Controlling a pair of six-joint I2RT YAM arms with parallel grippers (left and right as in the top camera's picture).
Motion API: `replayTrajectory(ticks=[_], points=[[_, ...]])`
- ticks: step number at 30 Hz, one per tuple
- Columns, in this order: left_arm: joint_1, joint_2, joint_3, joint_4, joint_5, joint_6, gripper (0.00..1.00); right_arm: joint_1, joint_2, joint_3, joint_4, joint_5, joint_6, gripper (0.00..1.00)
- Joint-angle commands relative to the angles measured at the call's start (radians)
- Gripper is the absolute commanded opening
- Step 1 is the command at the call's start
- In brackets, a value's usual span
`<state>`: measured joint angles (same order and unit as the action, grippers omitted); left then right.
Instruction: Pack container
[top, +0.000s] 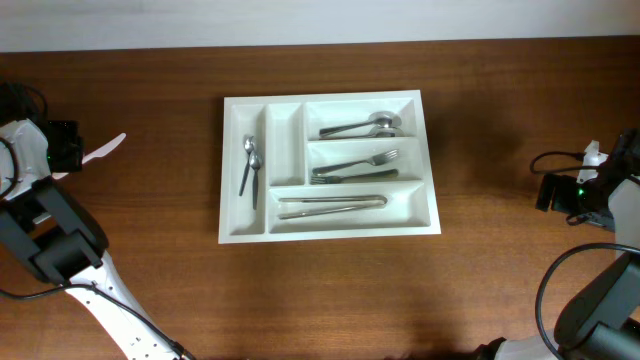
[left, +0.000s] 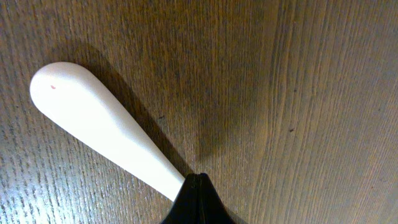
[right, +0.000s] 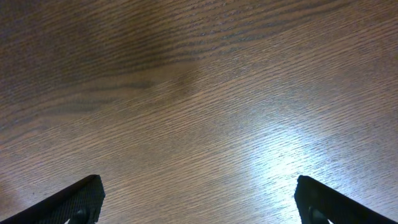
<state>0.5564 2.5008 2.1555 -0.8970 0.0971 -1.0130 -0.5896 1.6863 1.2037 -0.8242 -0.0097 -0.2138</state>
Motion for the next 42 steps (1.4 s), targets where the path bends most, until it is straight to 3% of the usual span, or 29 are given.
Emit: replayTrajectory(ticks=[1,22,42], points=[[-0.004,0.007,-0.014,-0.004,-0.012,0.013,0.02,0.000,0.005,0.000,0.002,-0.010,-0.003,0.99],[-0.004,0.007,-0.045,-0.022,-0.004,0.017,0.02,0.000,0.005,0.000,0.002,-0.009,-0.003,0.99],[0.054,0.007,-0.045,-0.354,-0.015,0.021,0.02,0.000,0.005,0.000,0.002,-0.010,-0.003,0.99]])
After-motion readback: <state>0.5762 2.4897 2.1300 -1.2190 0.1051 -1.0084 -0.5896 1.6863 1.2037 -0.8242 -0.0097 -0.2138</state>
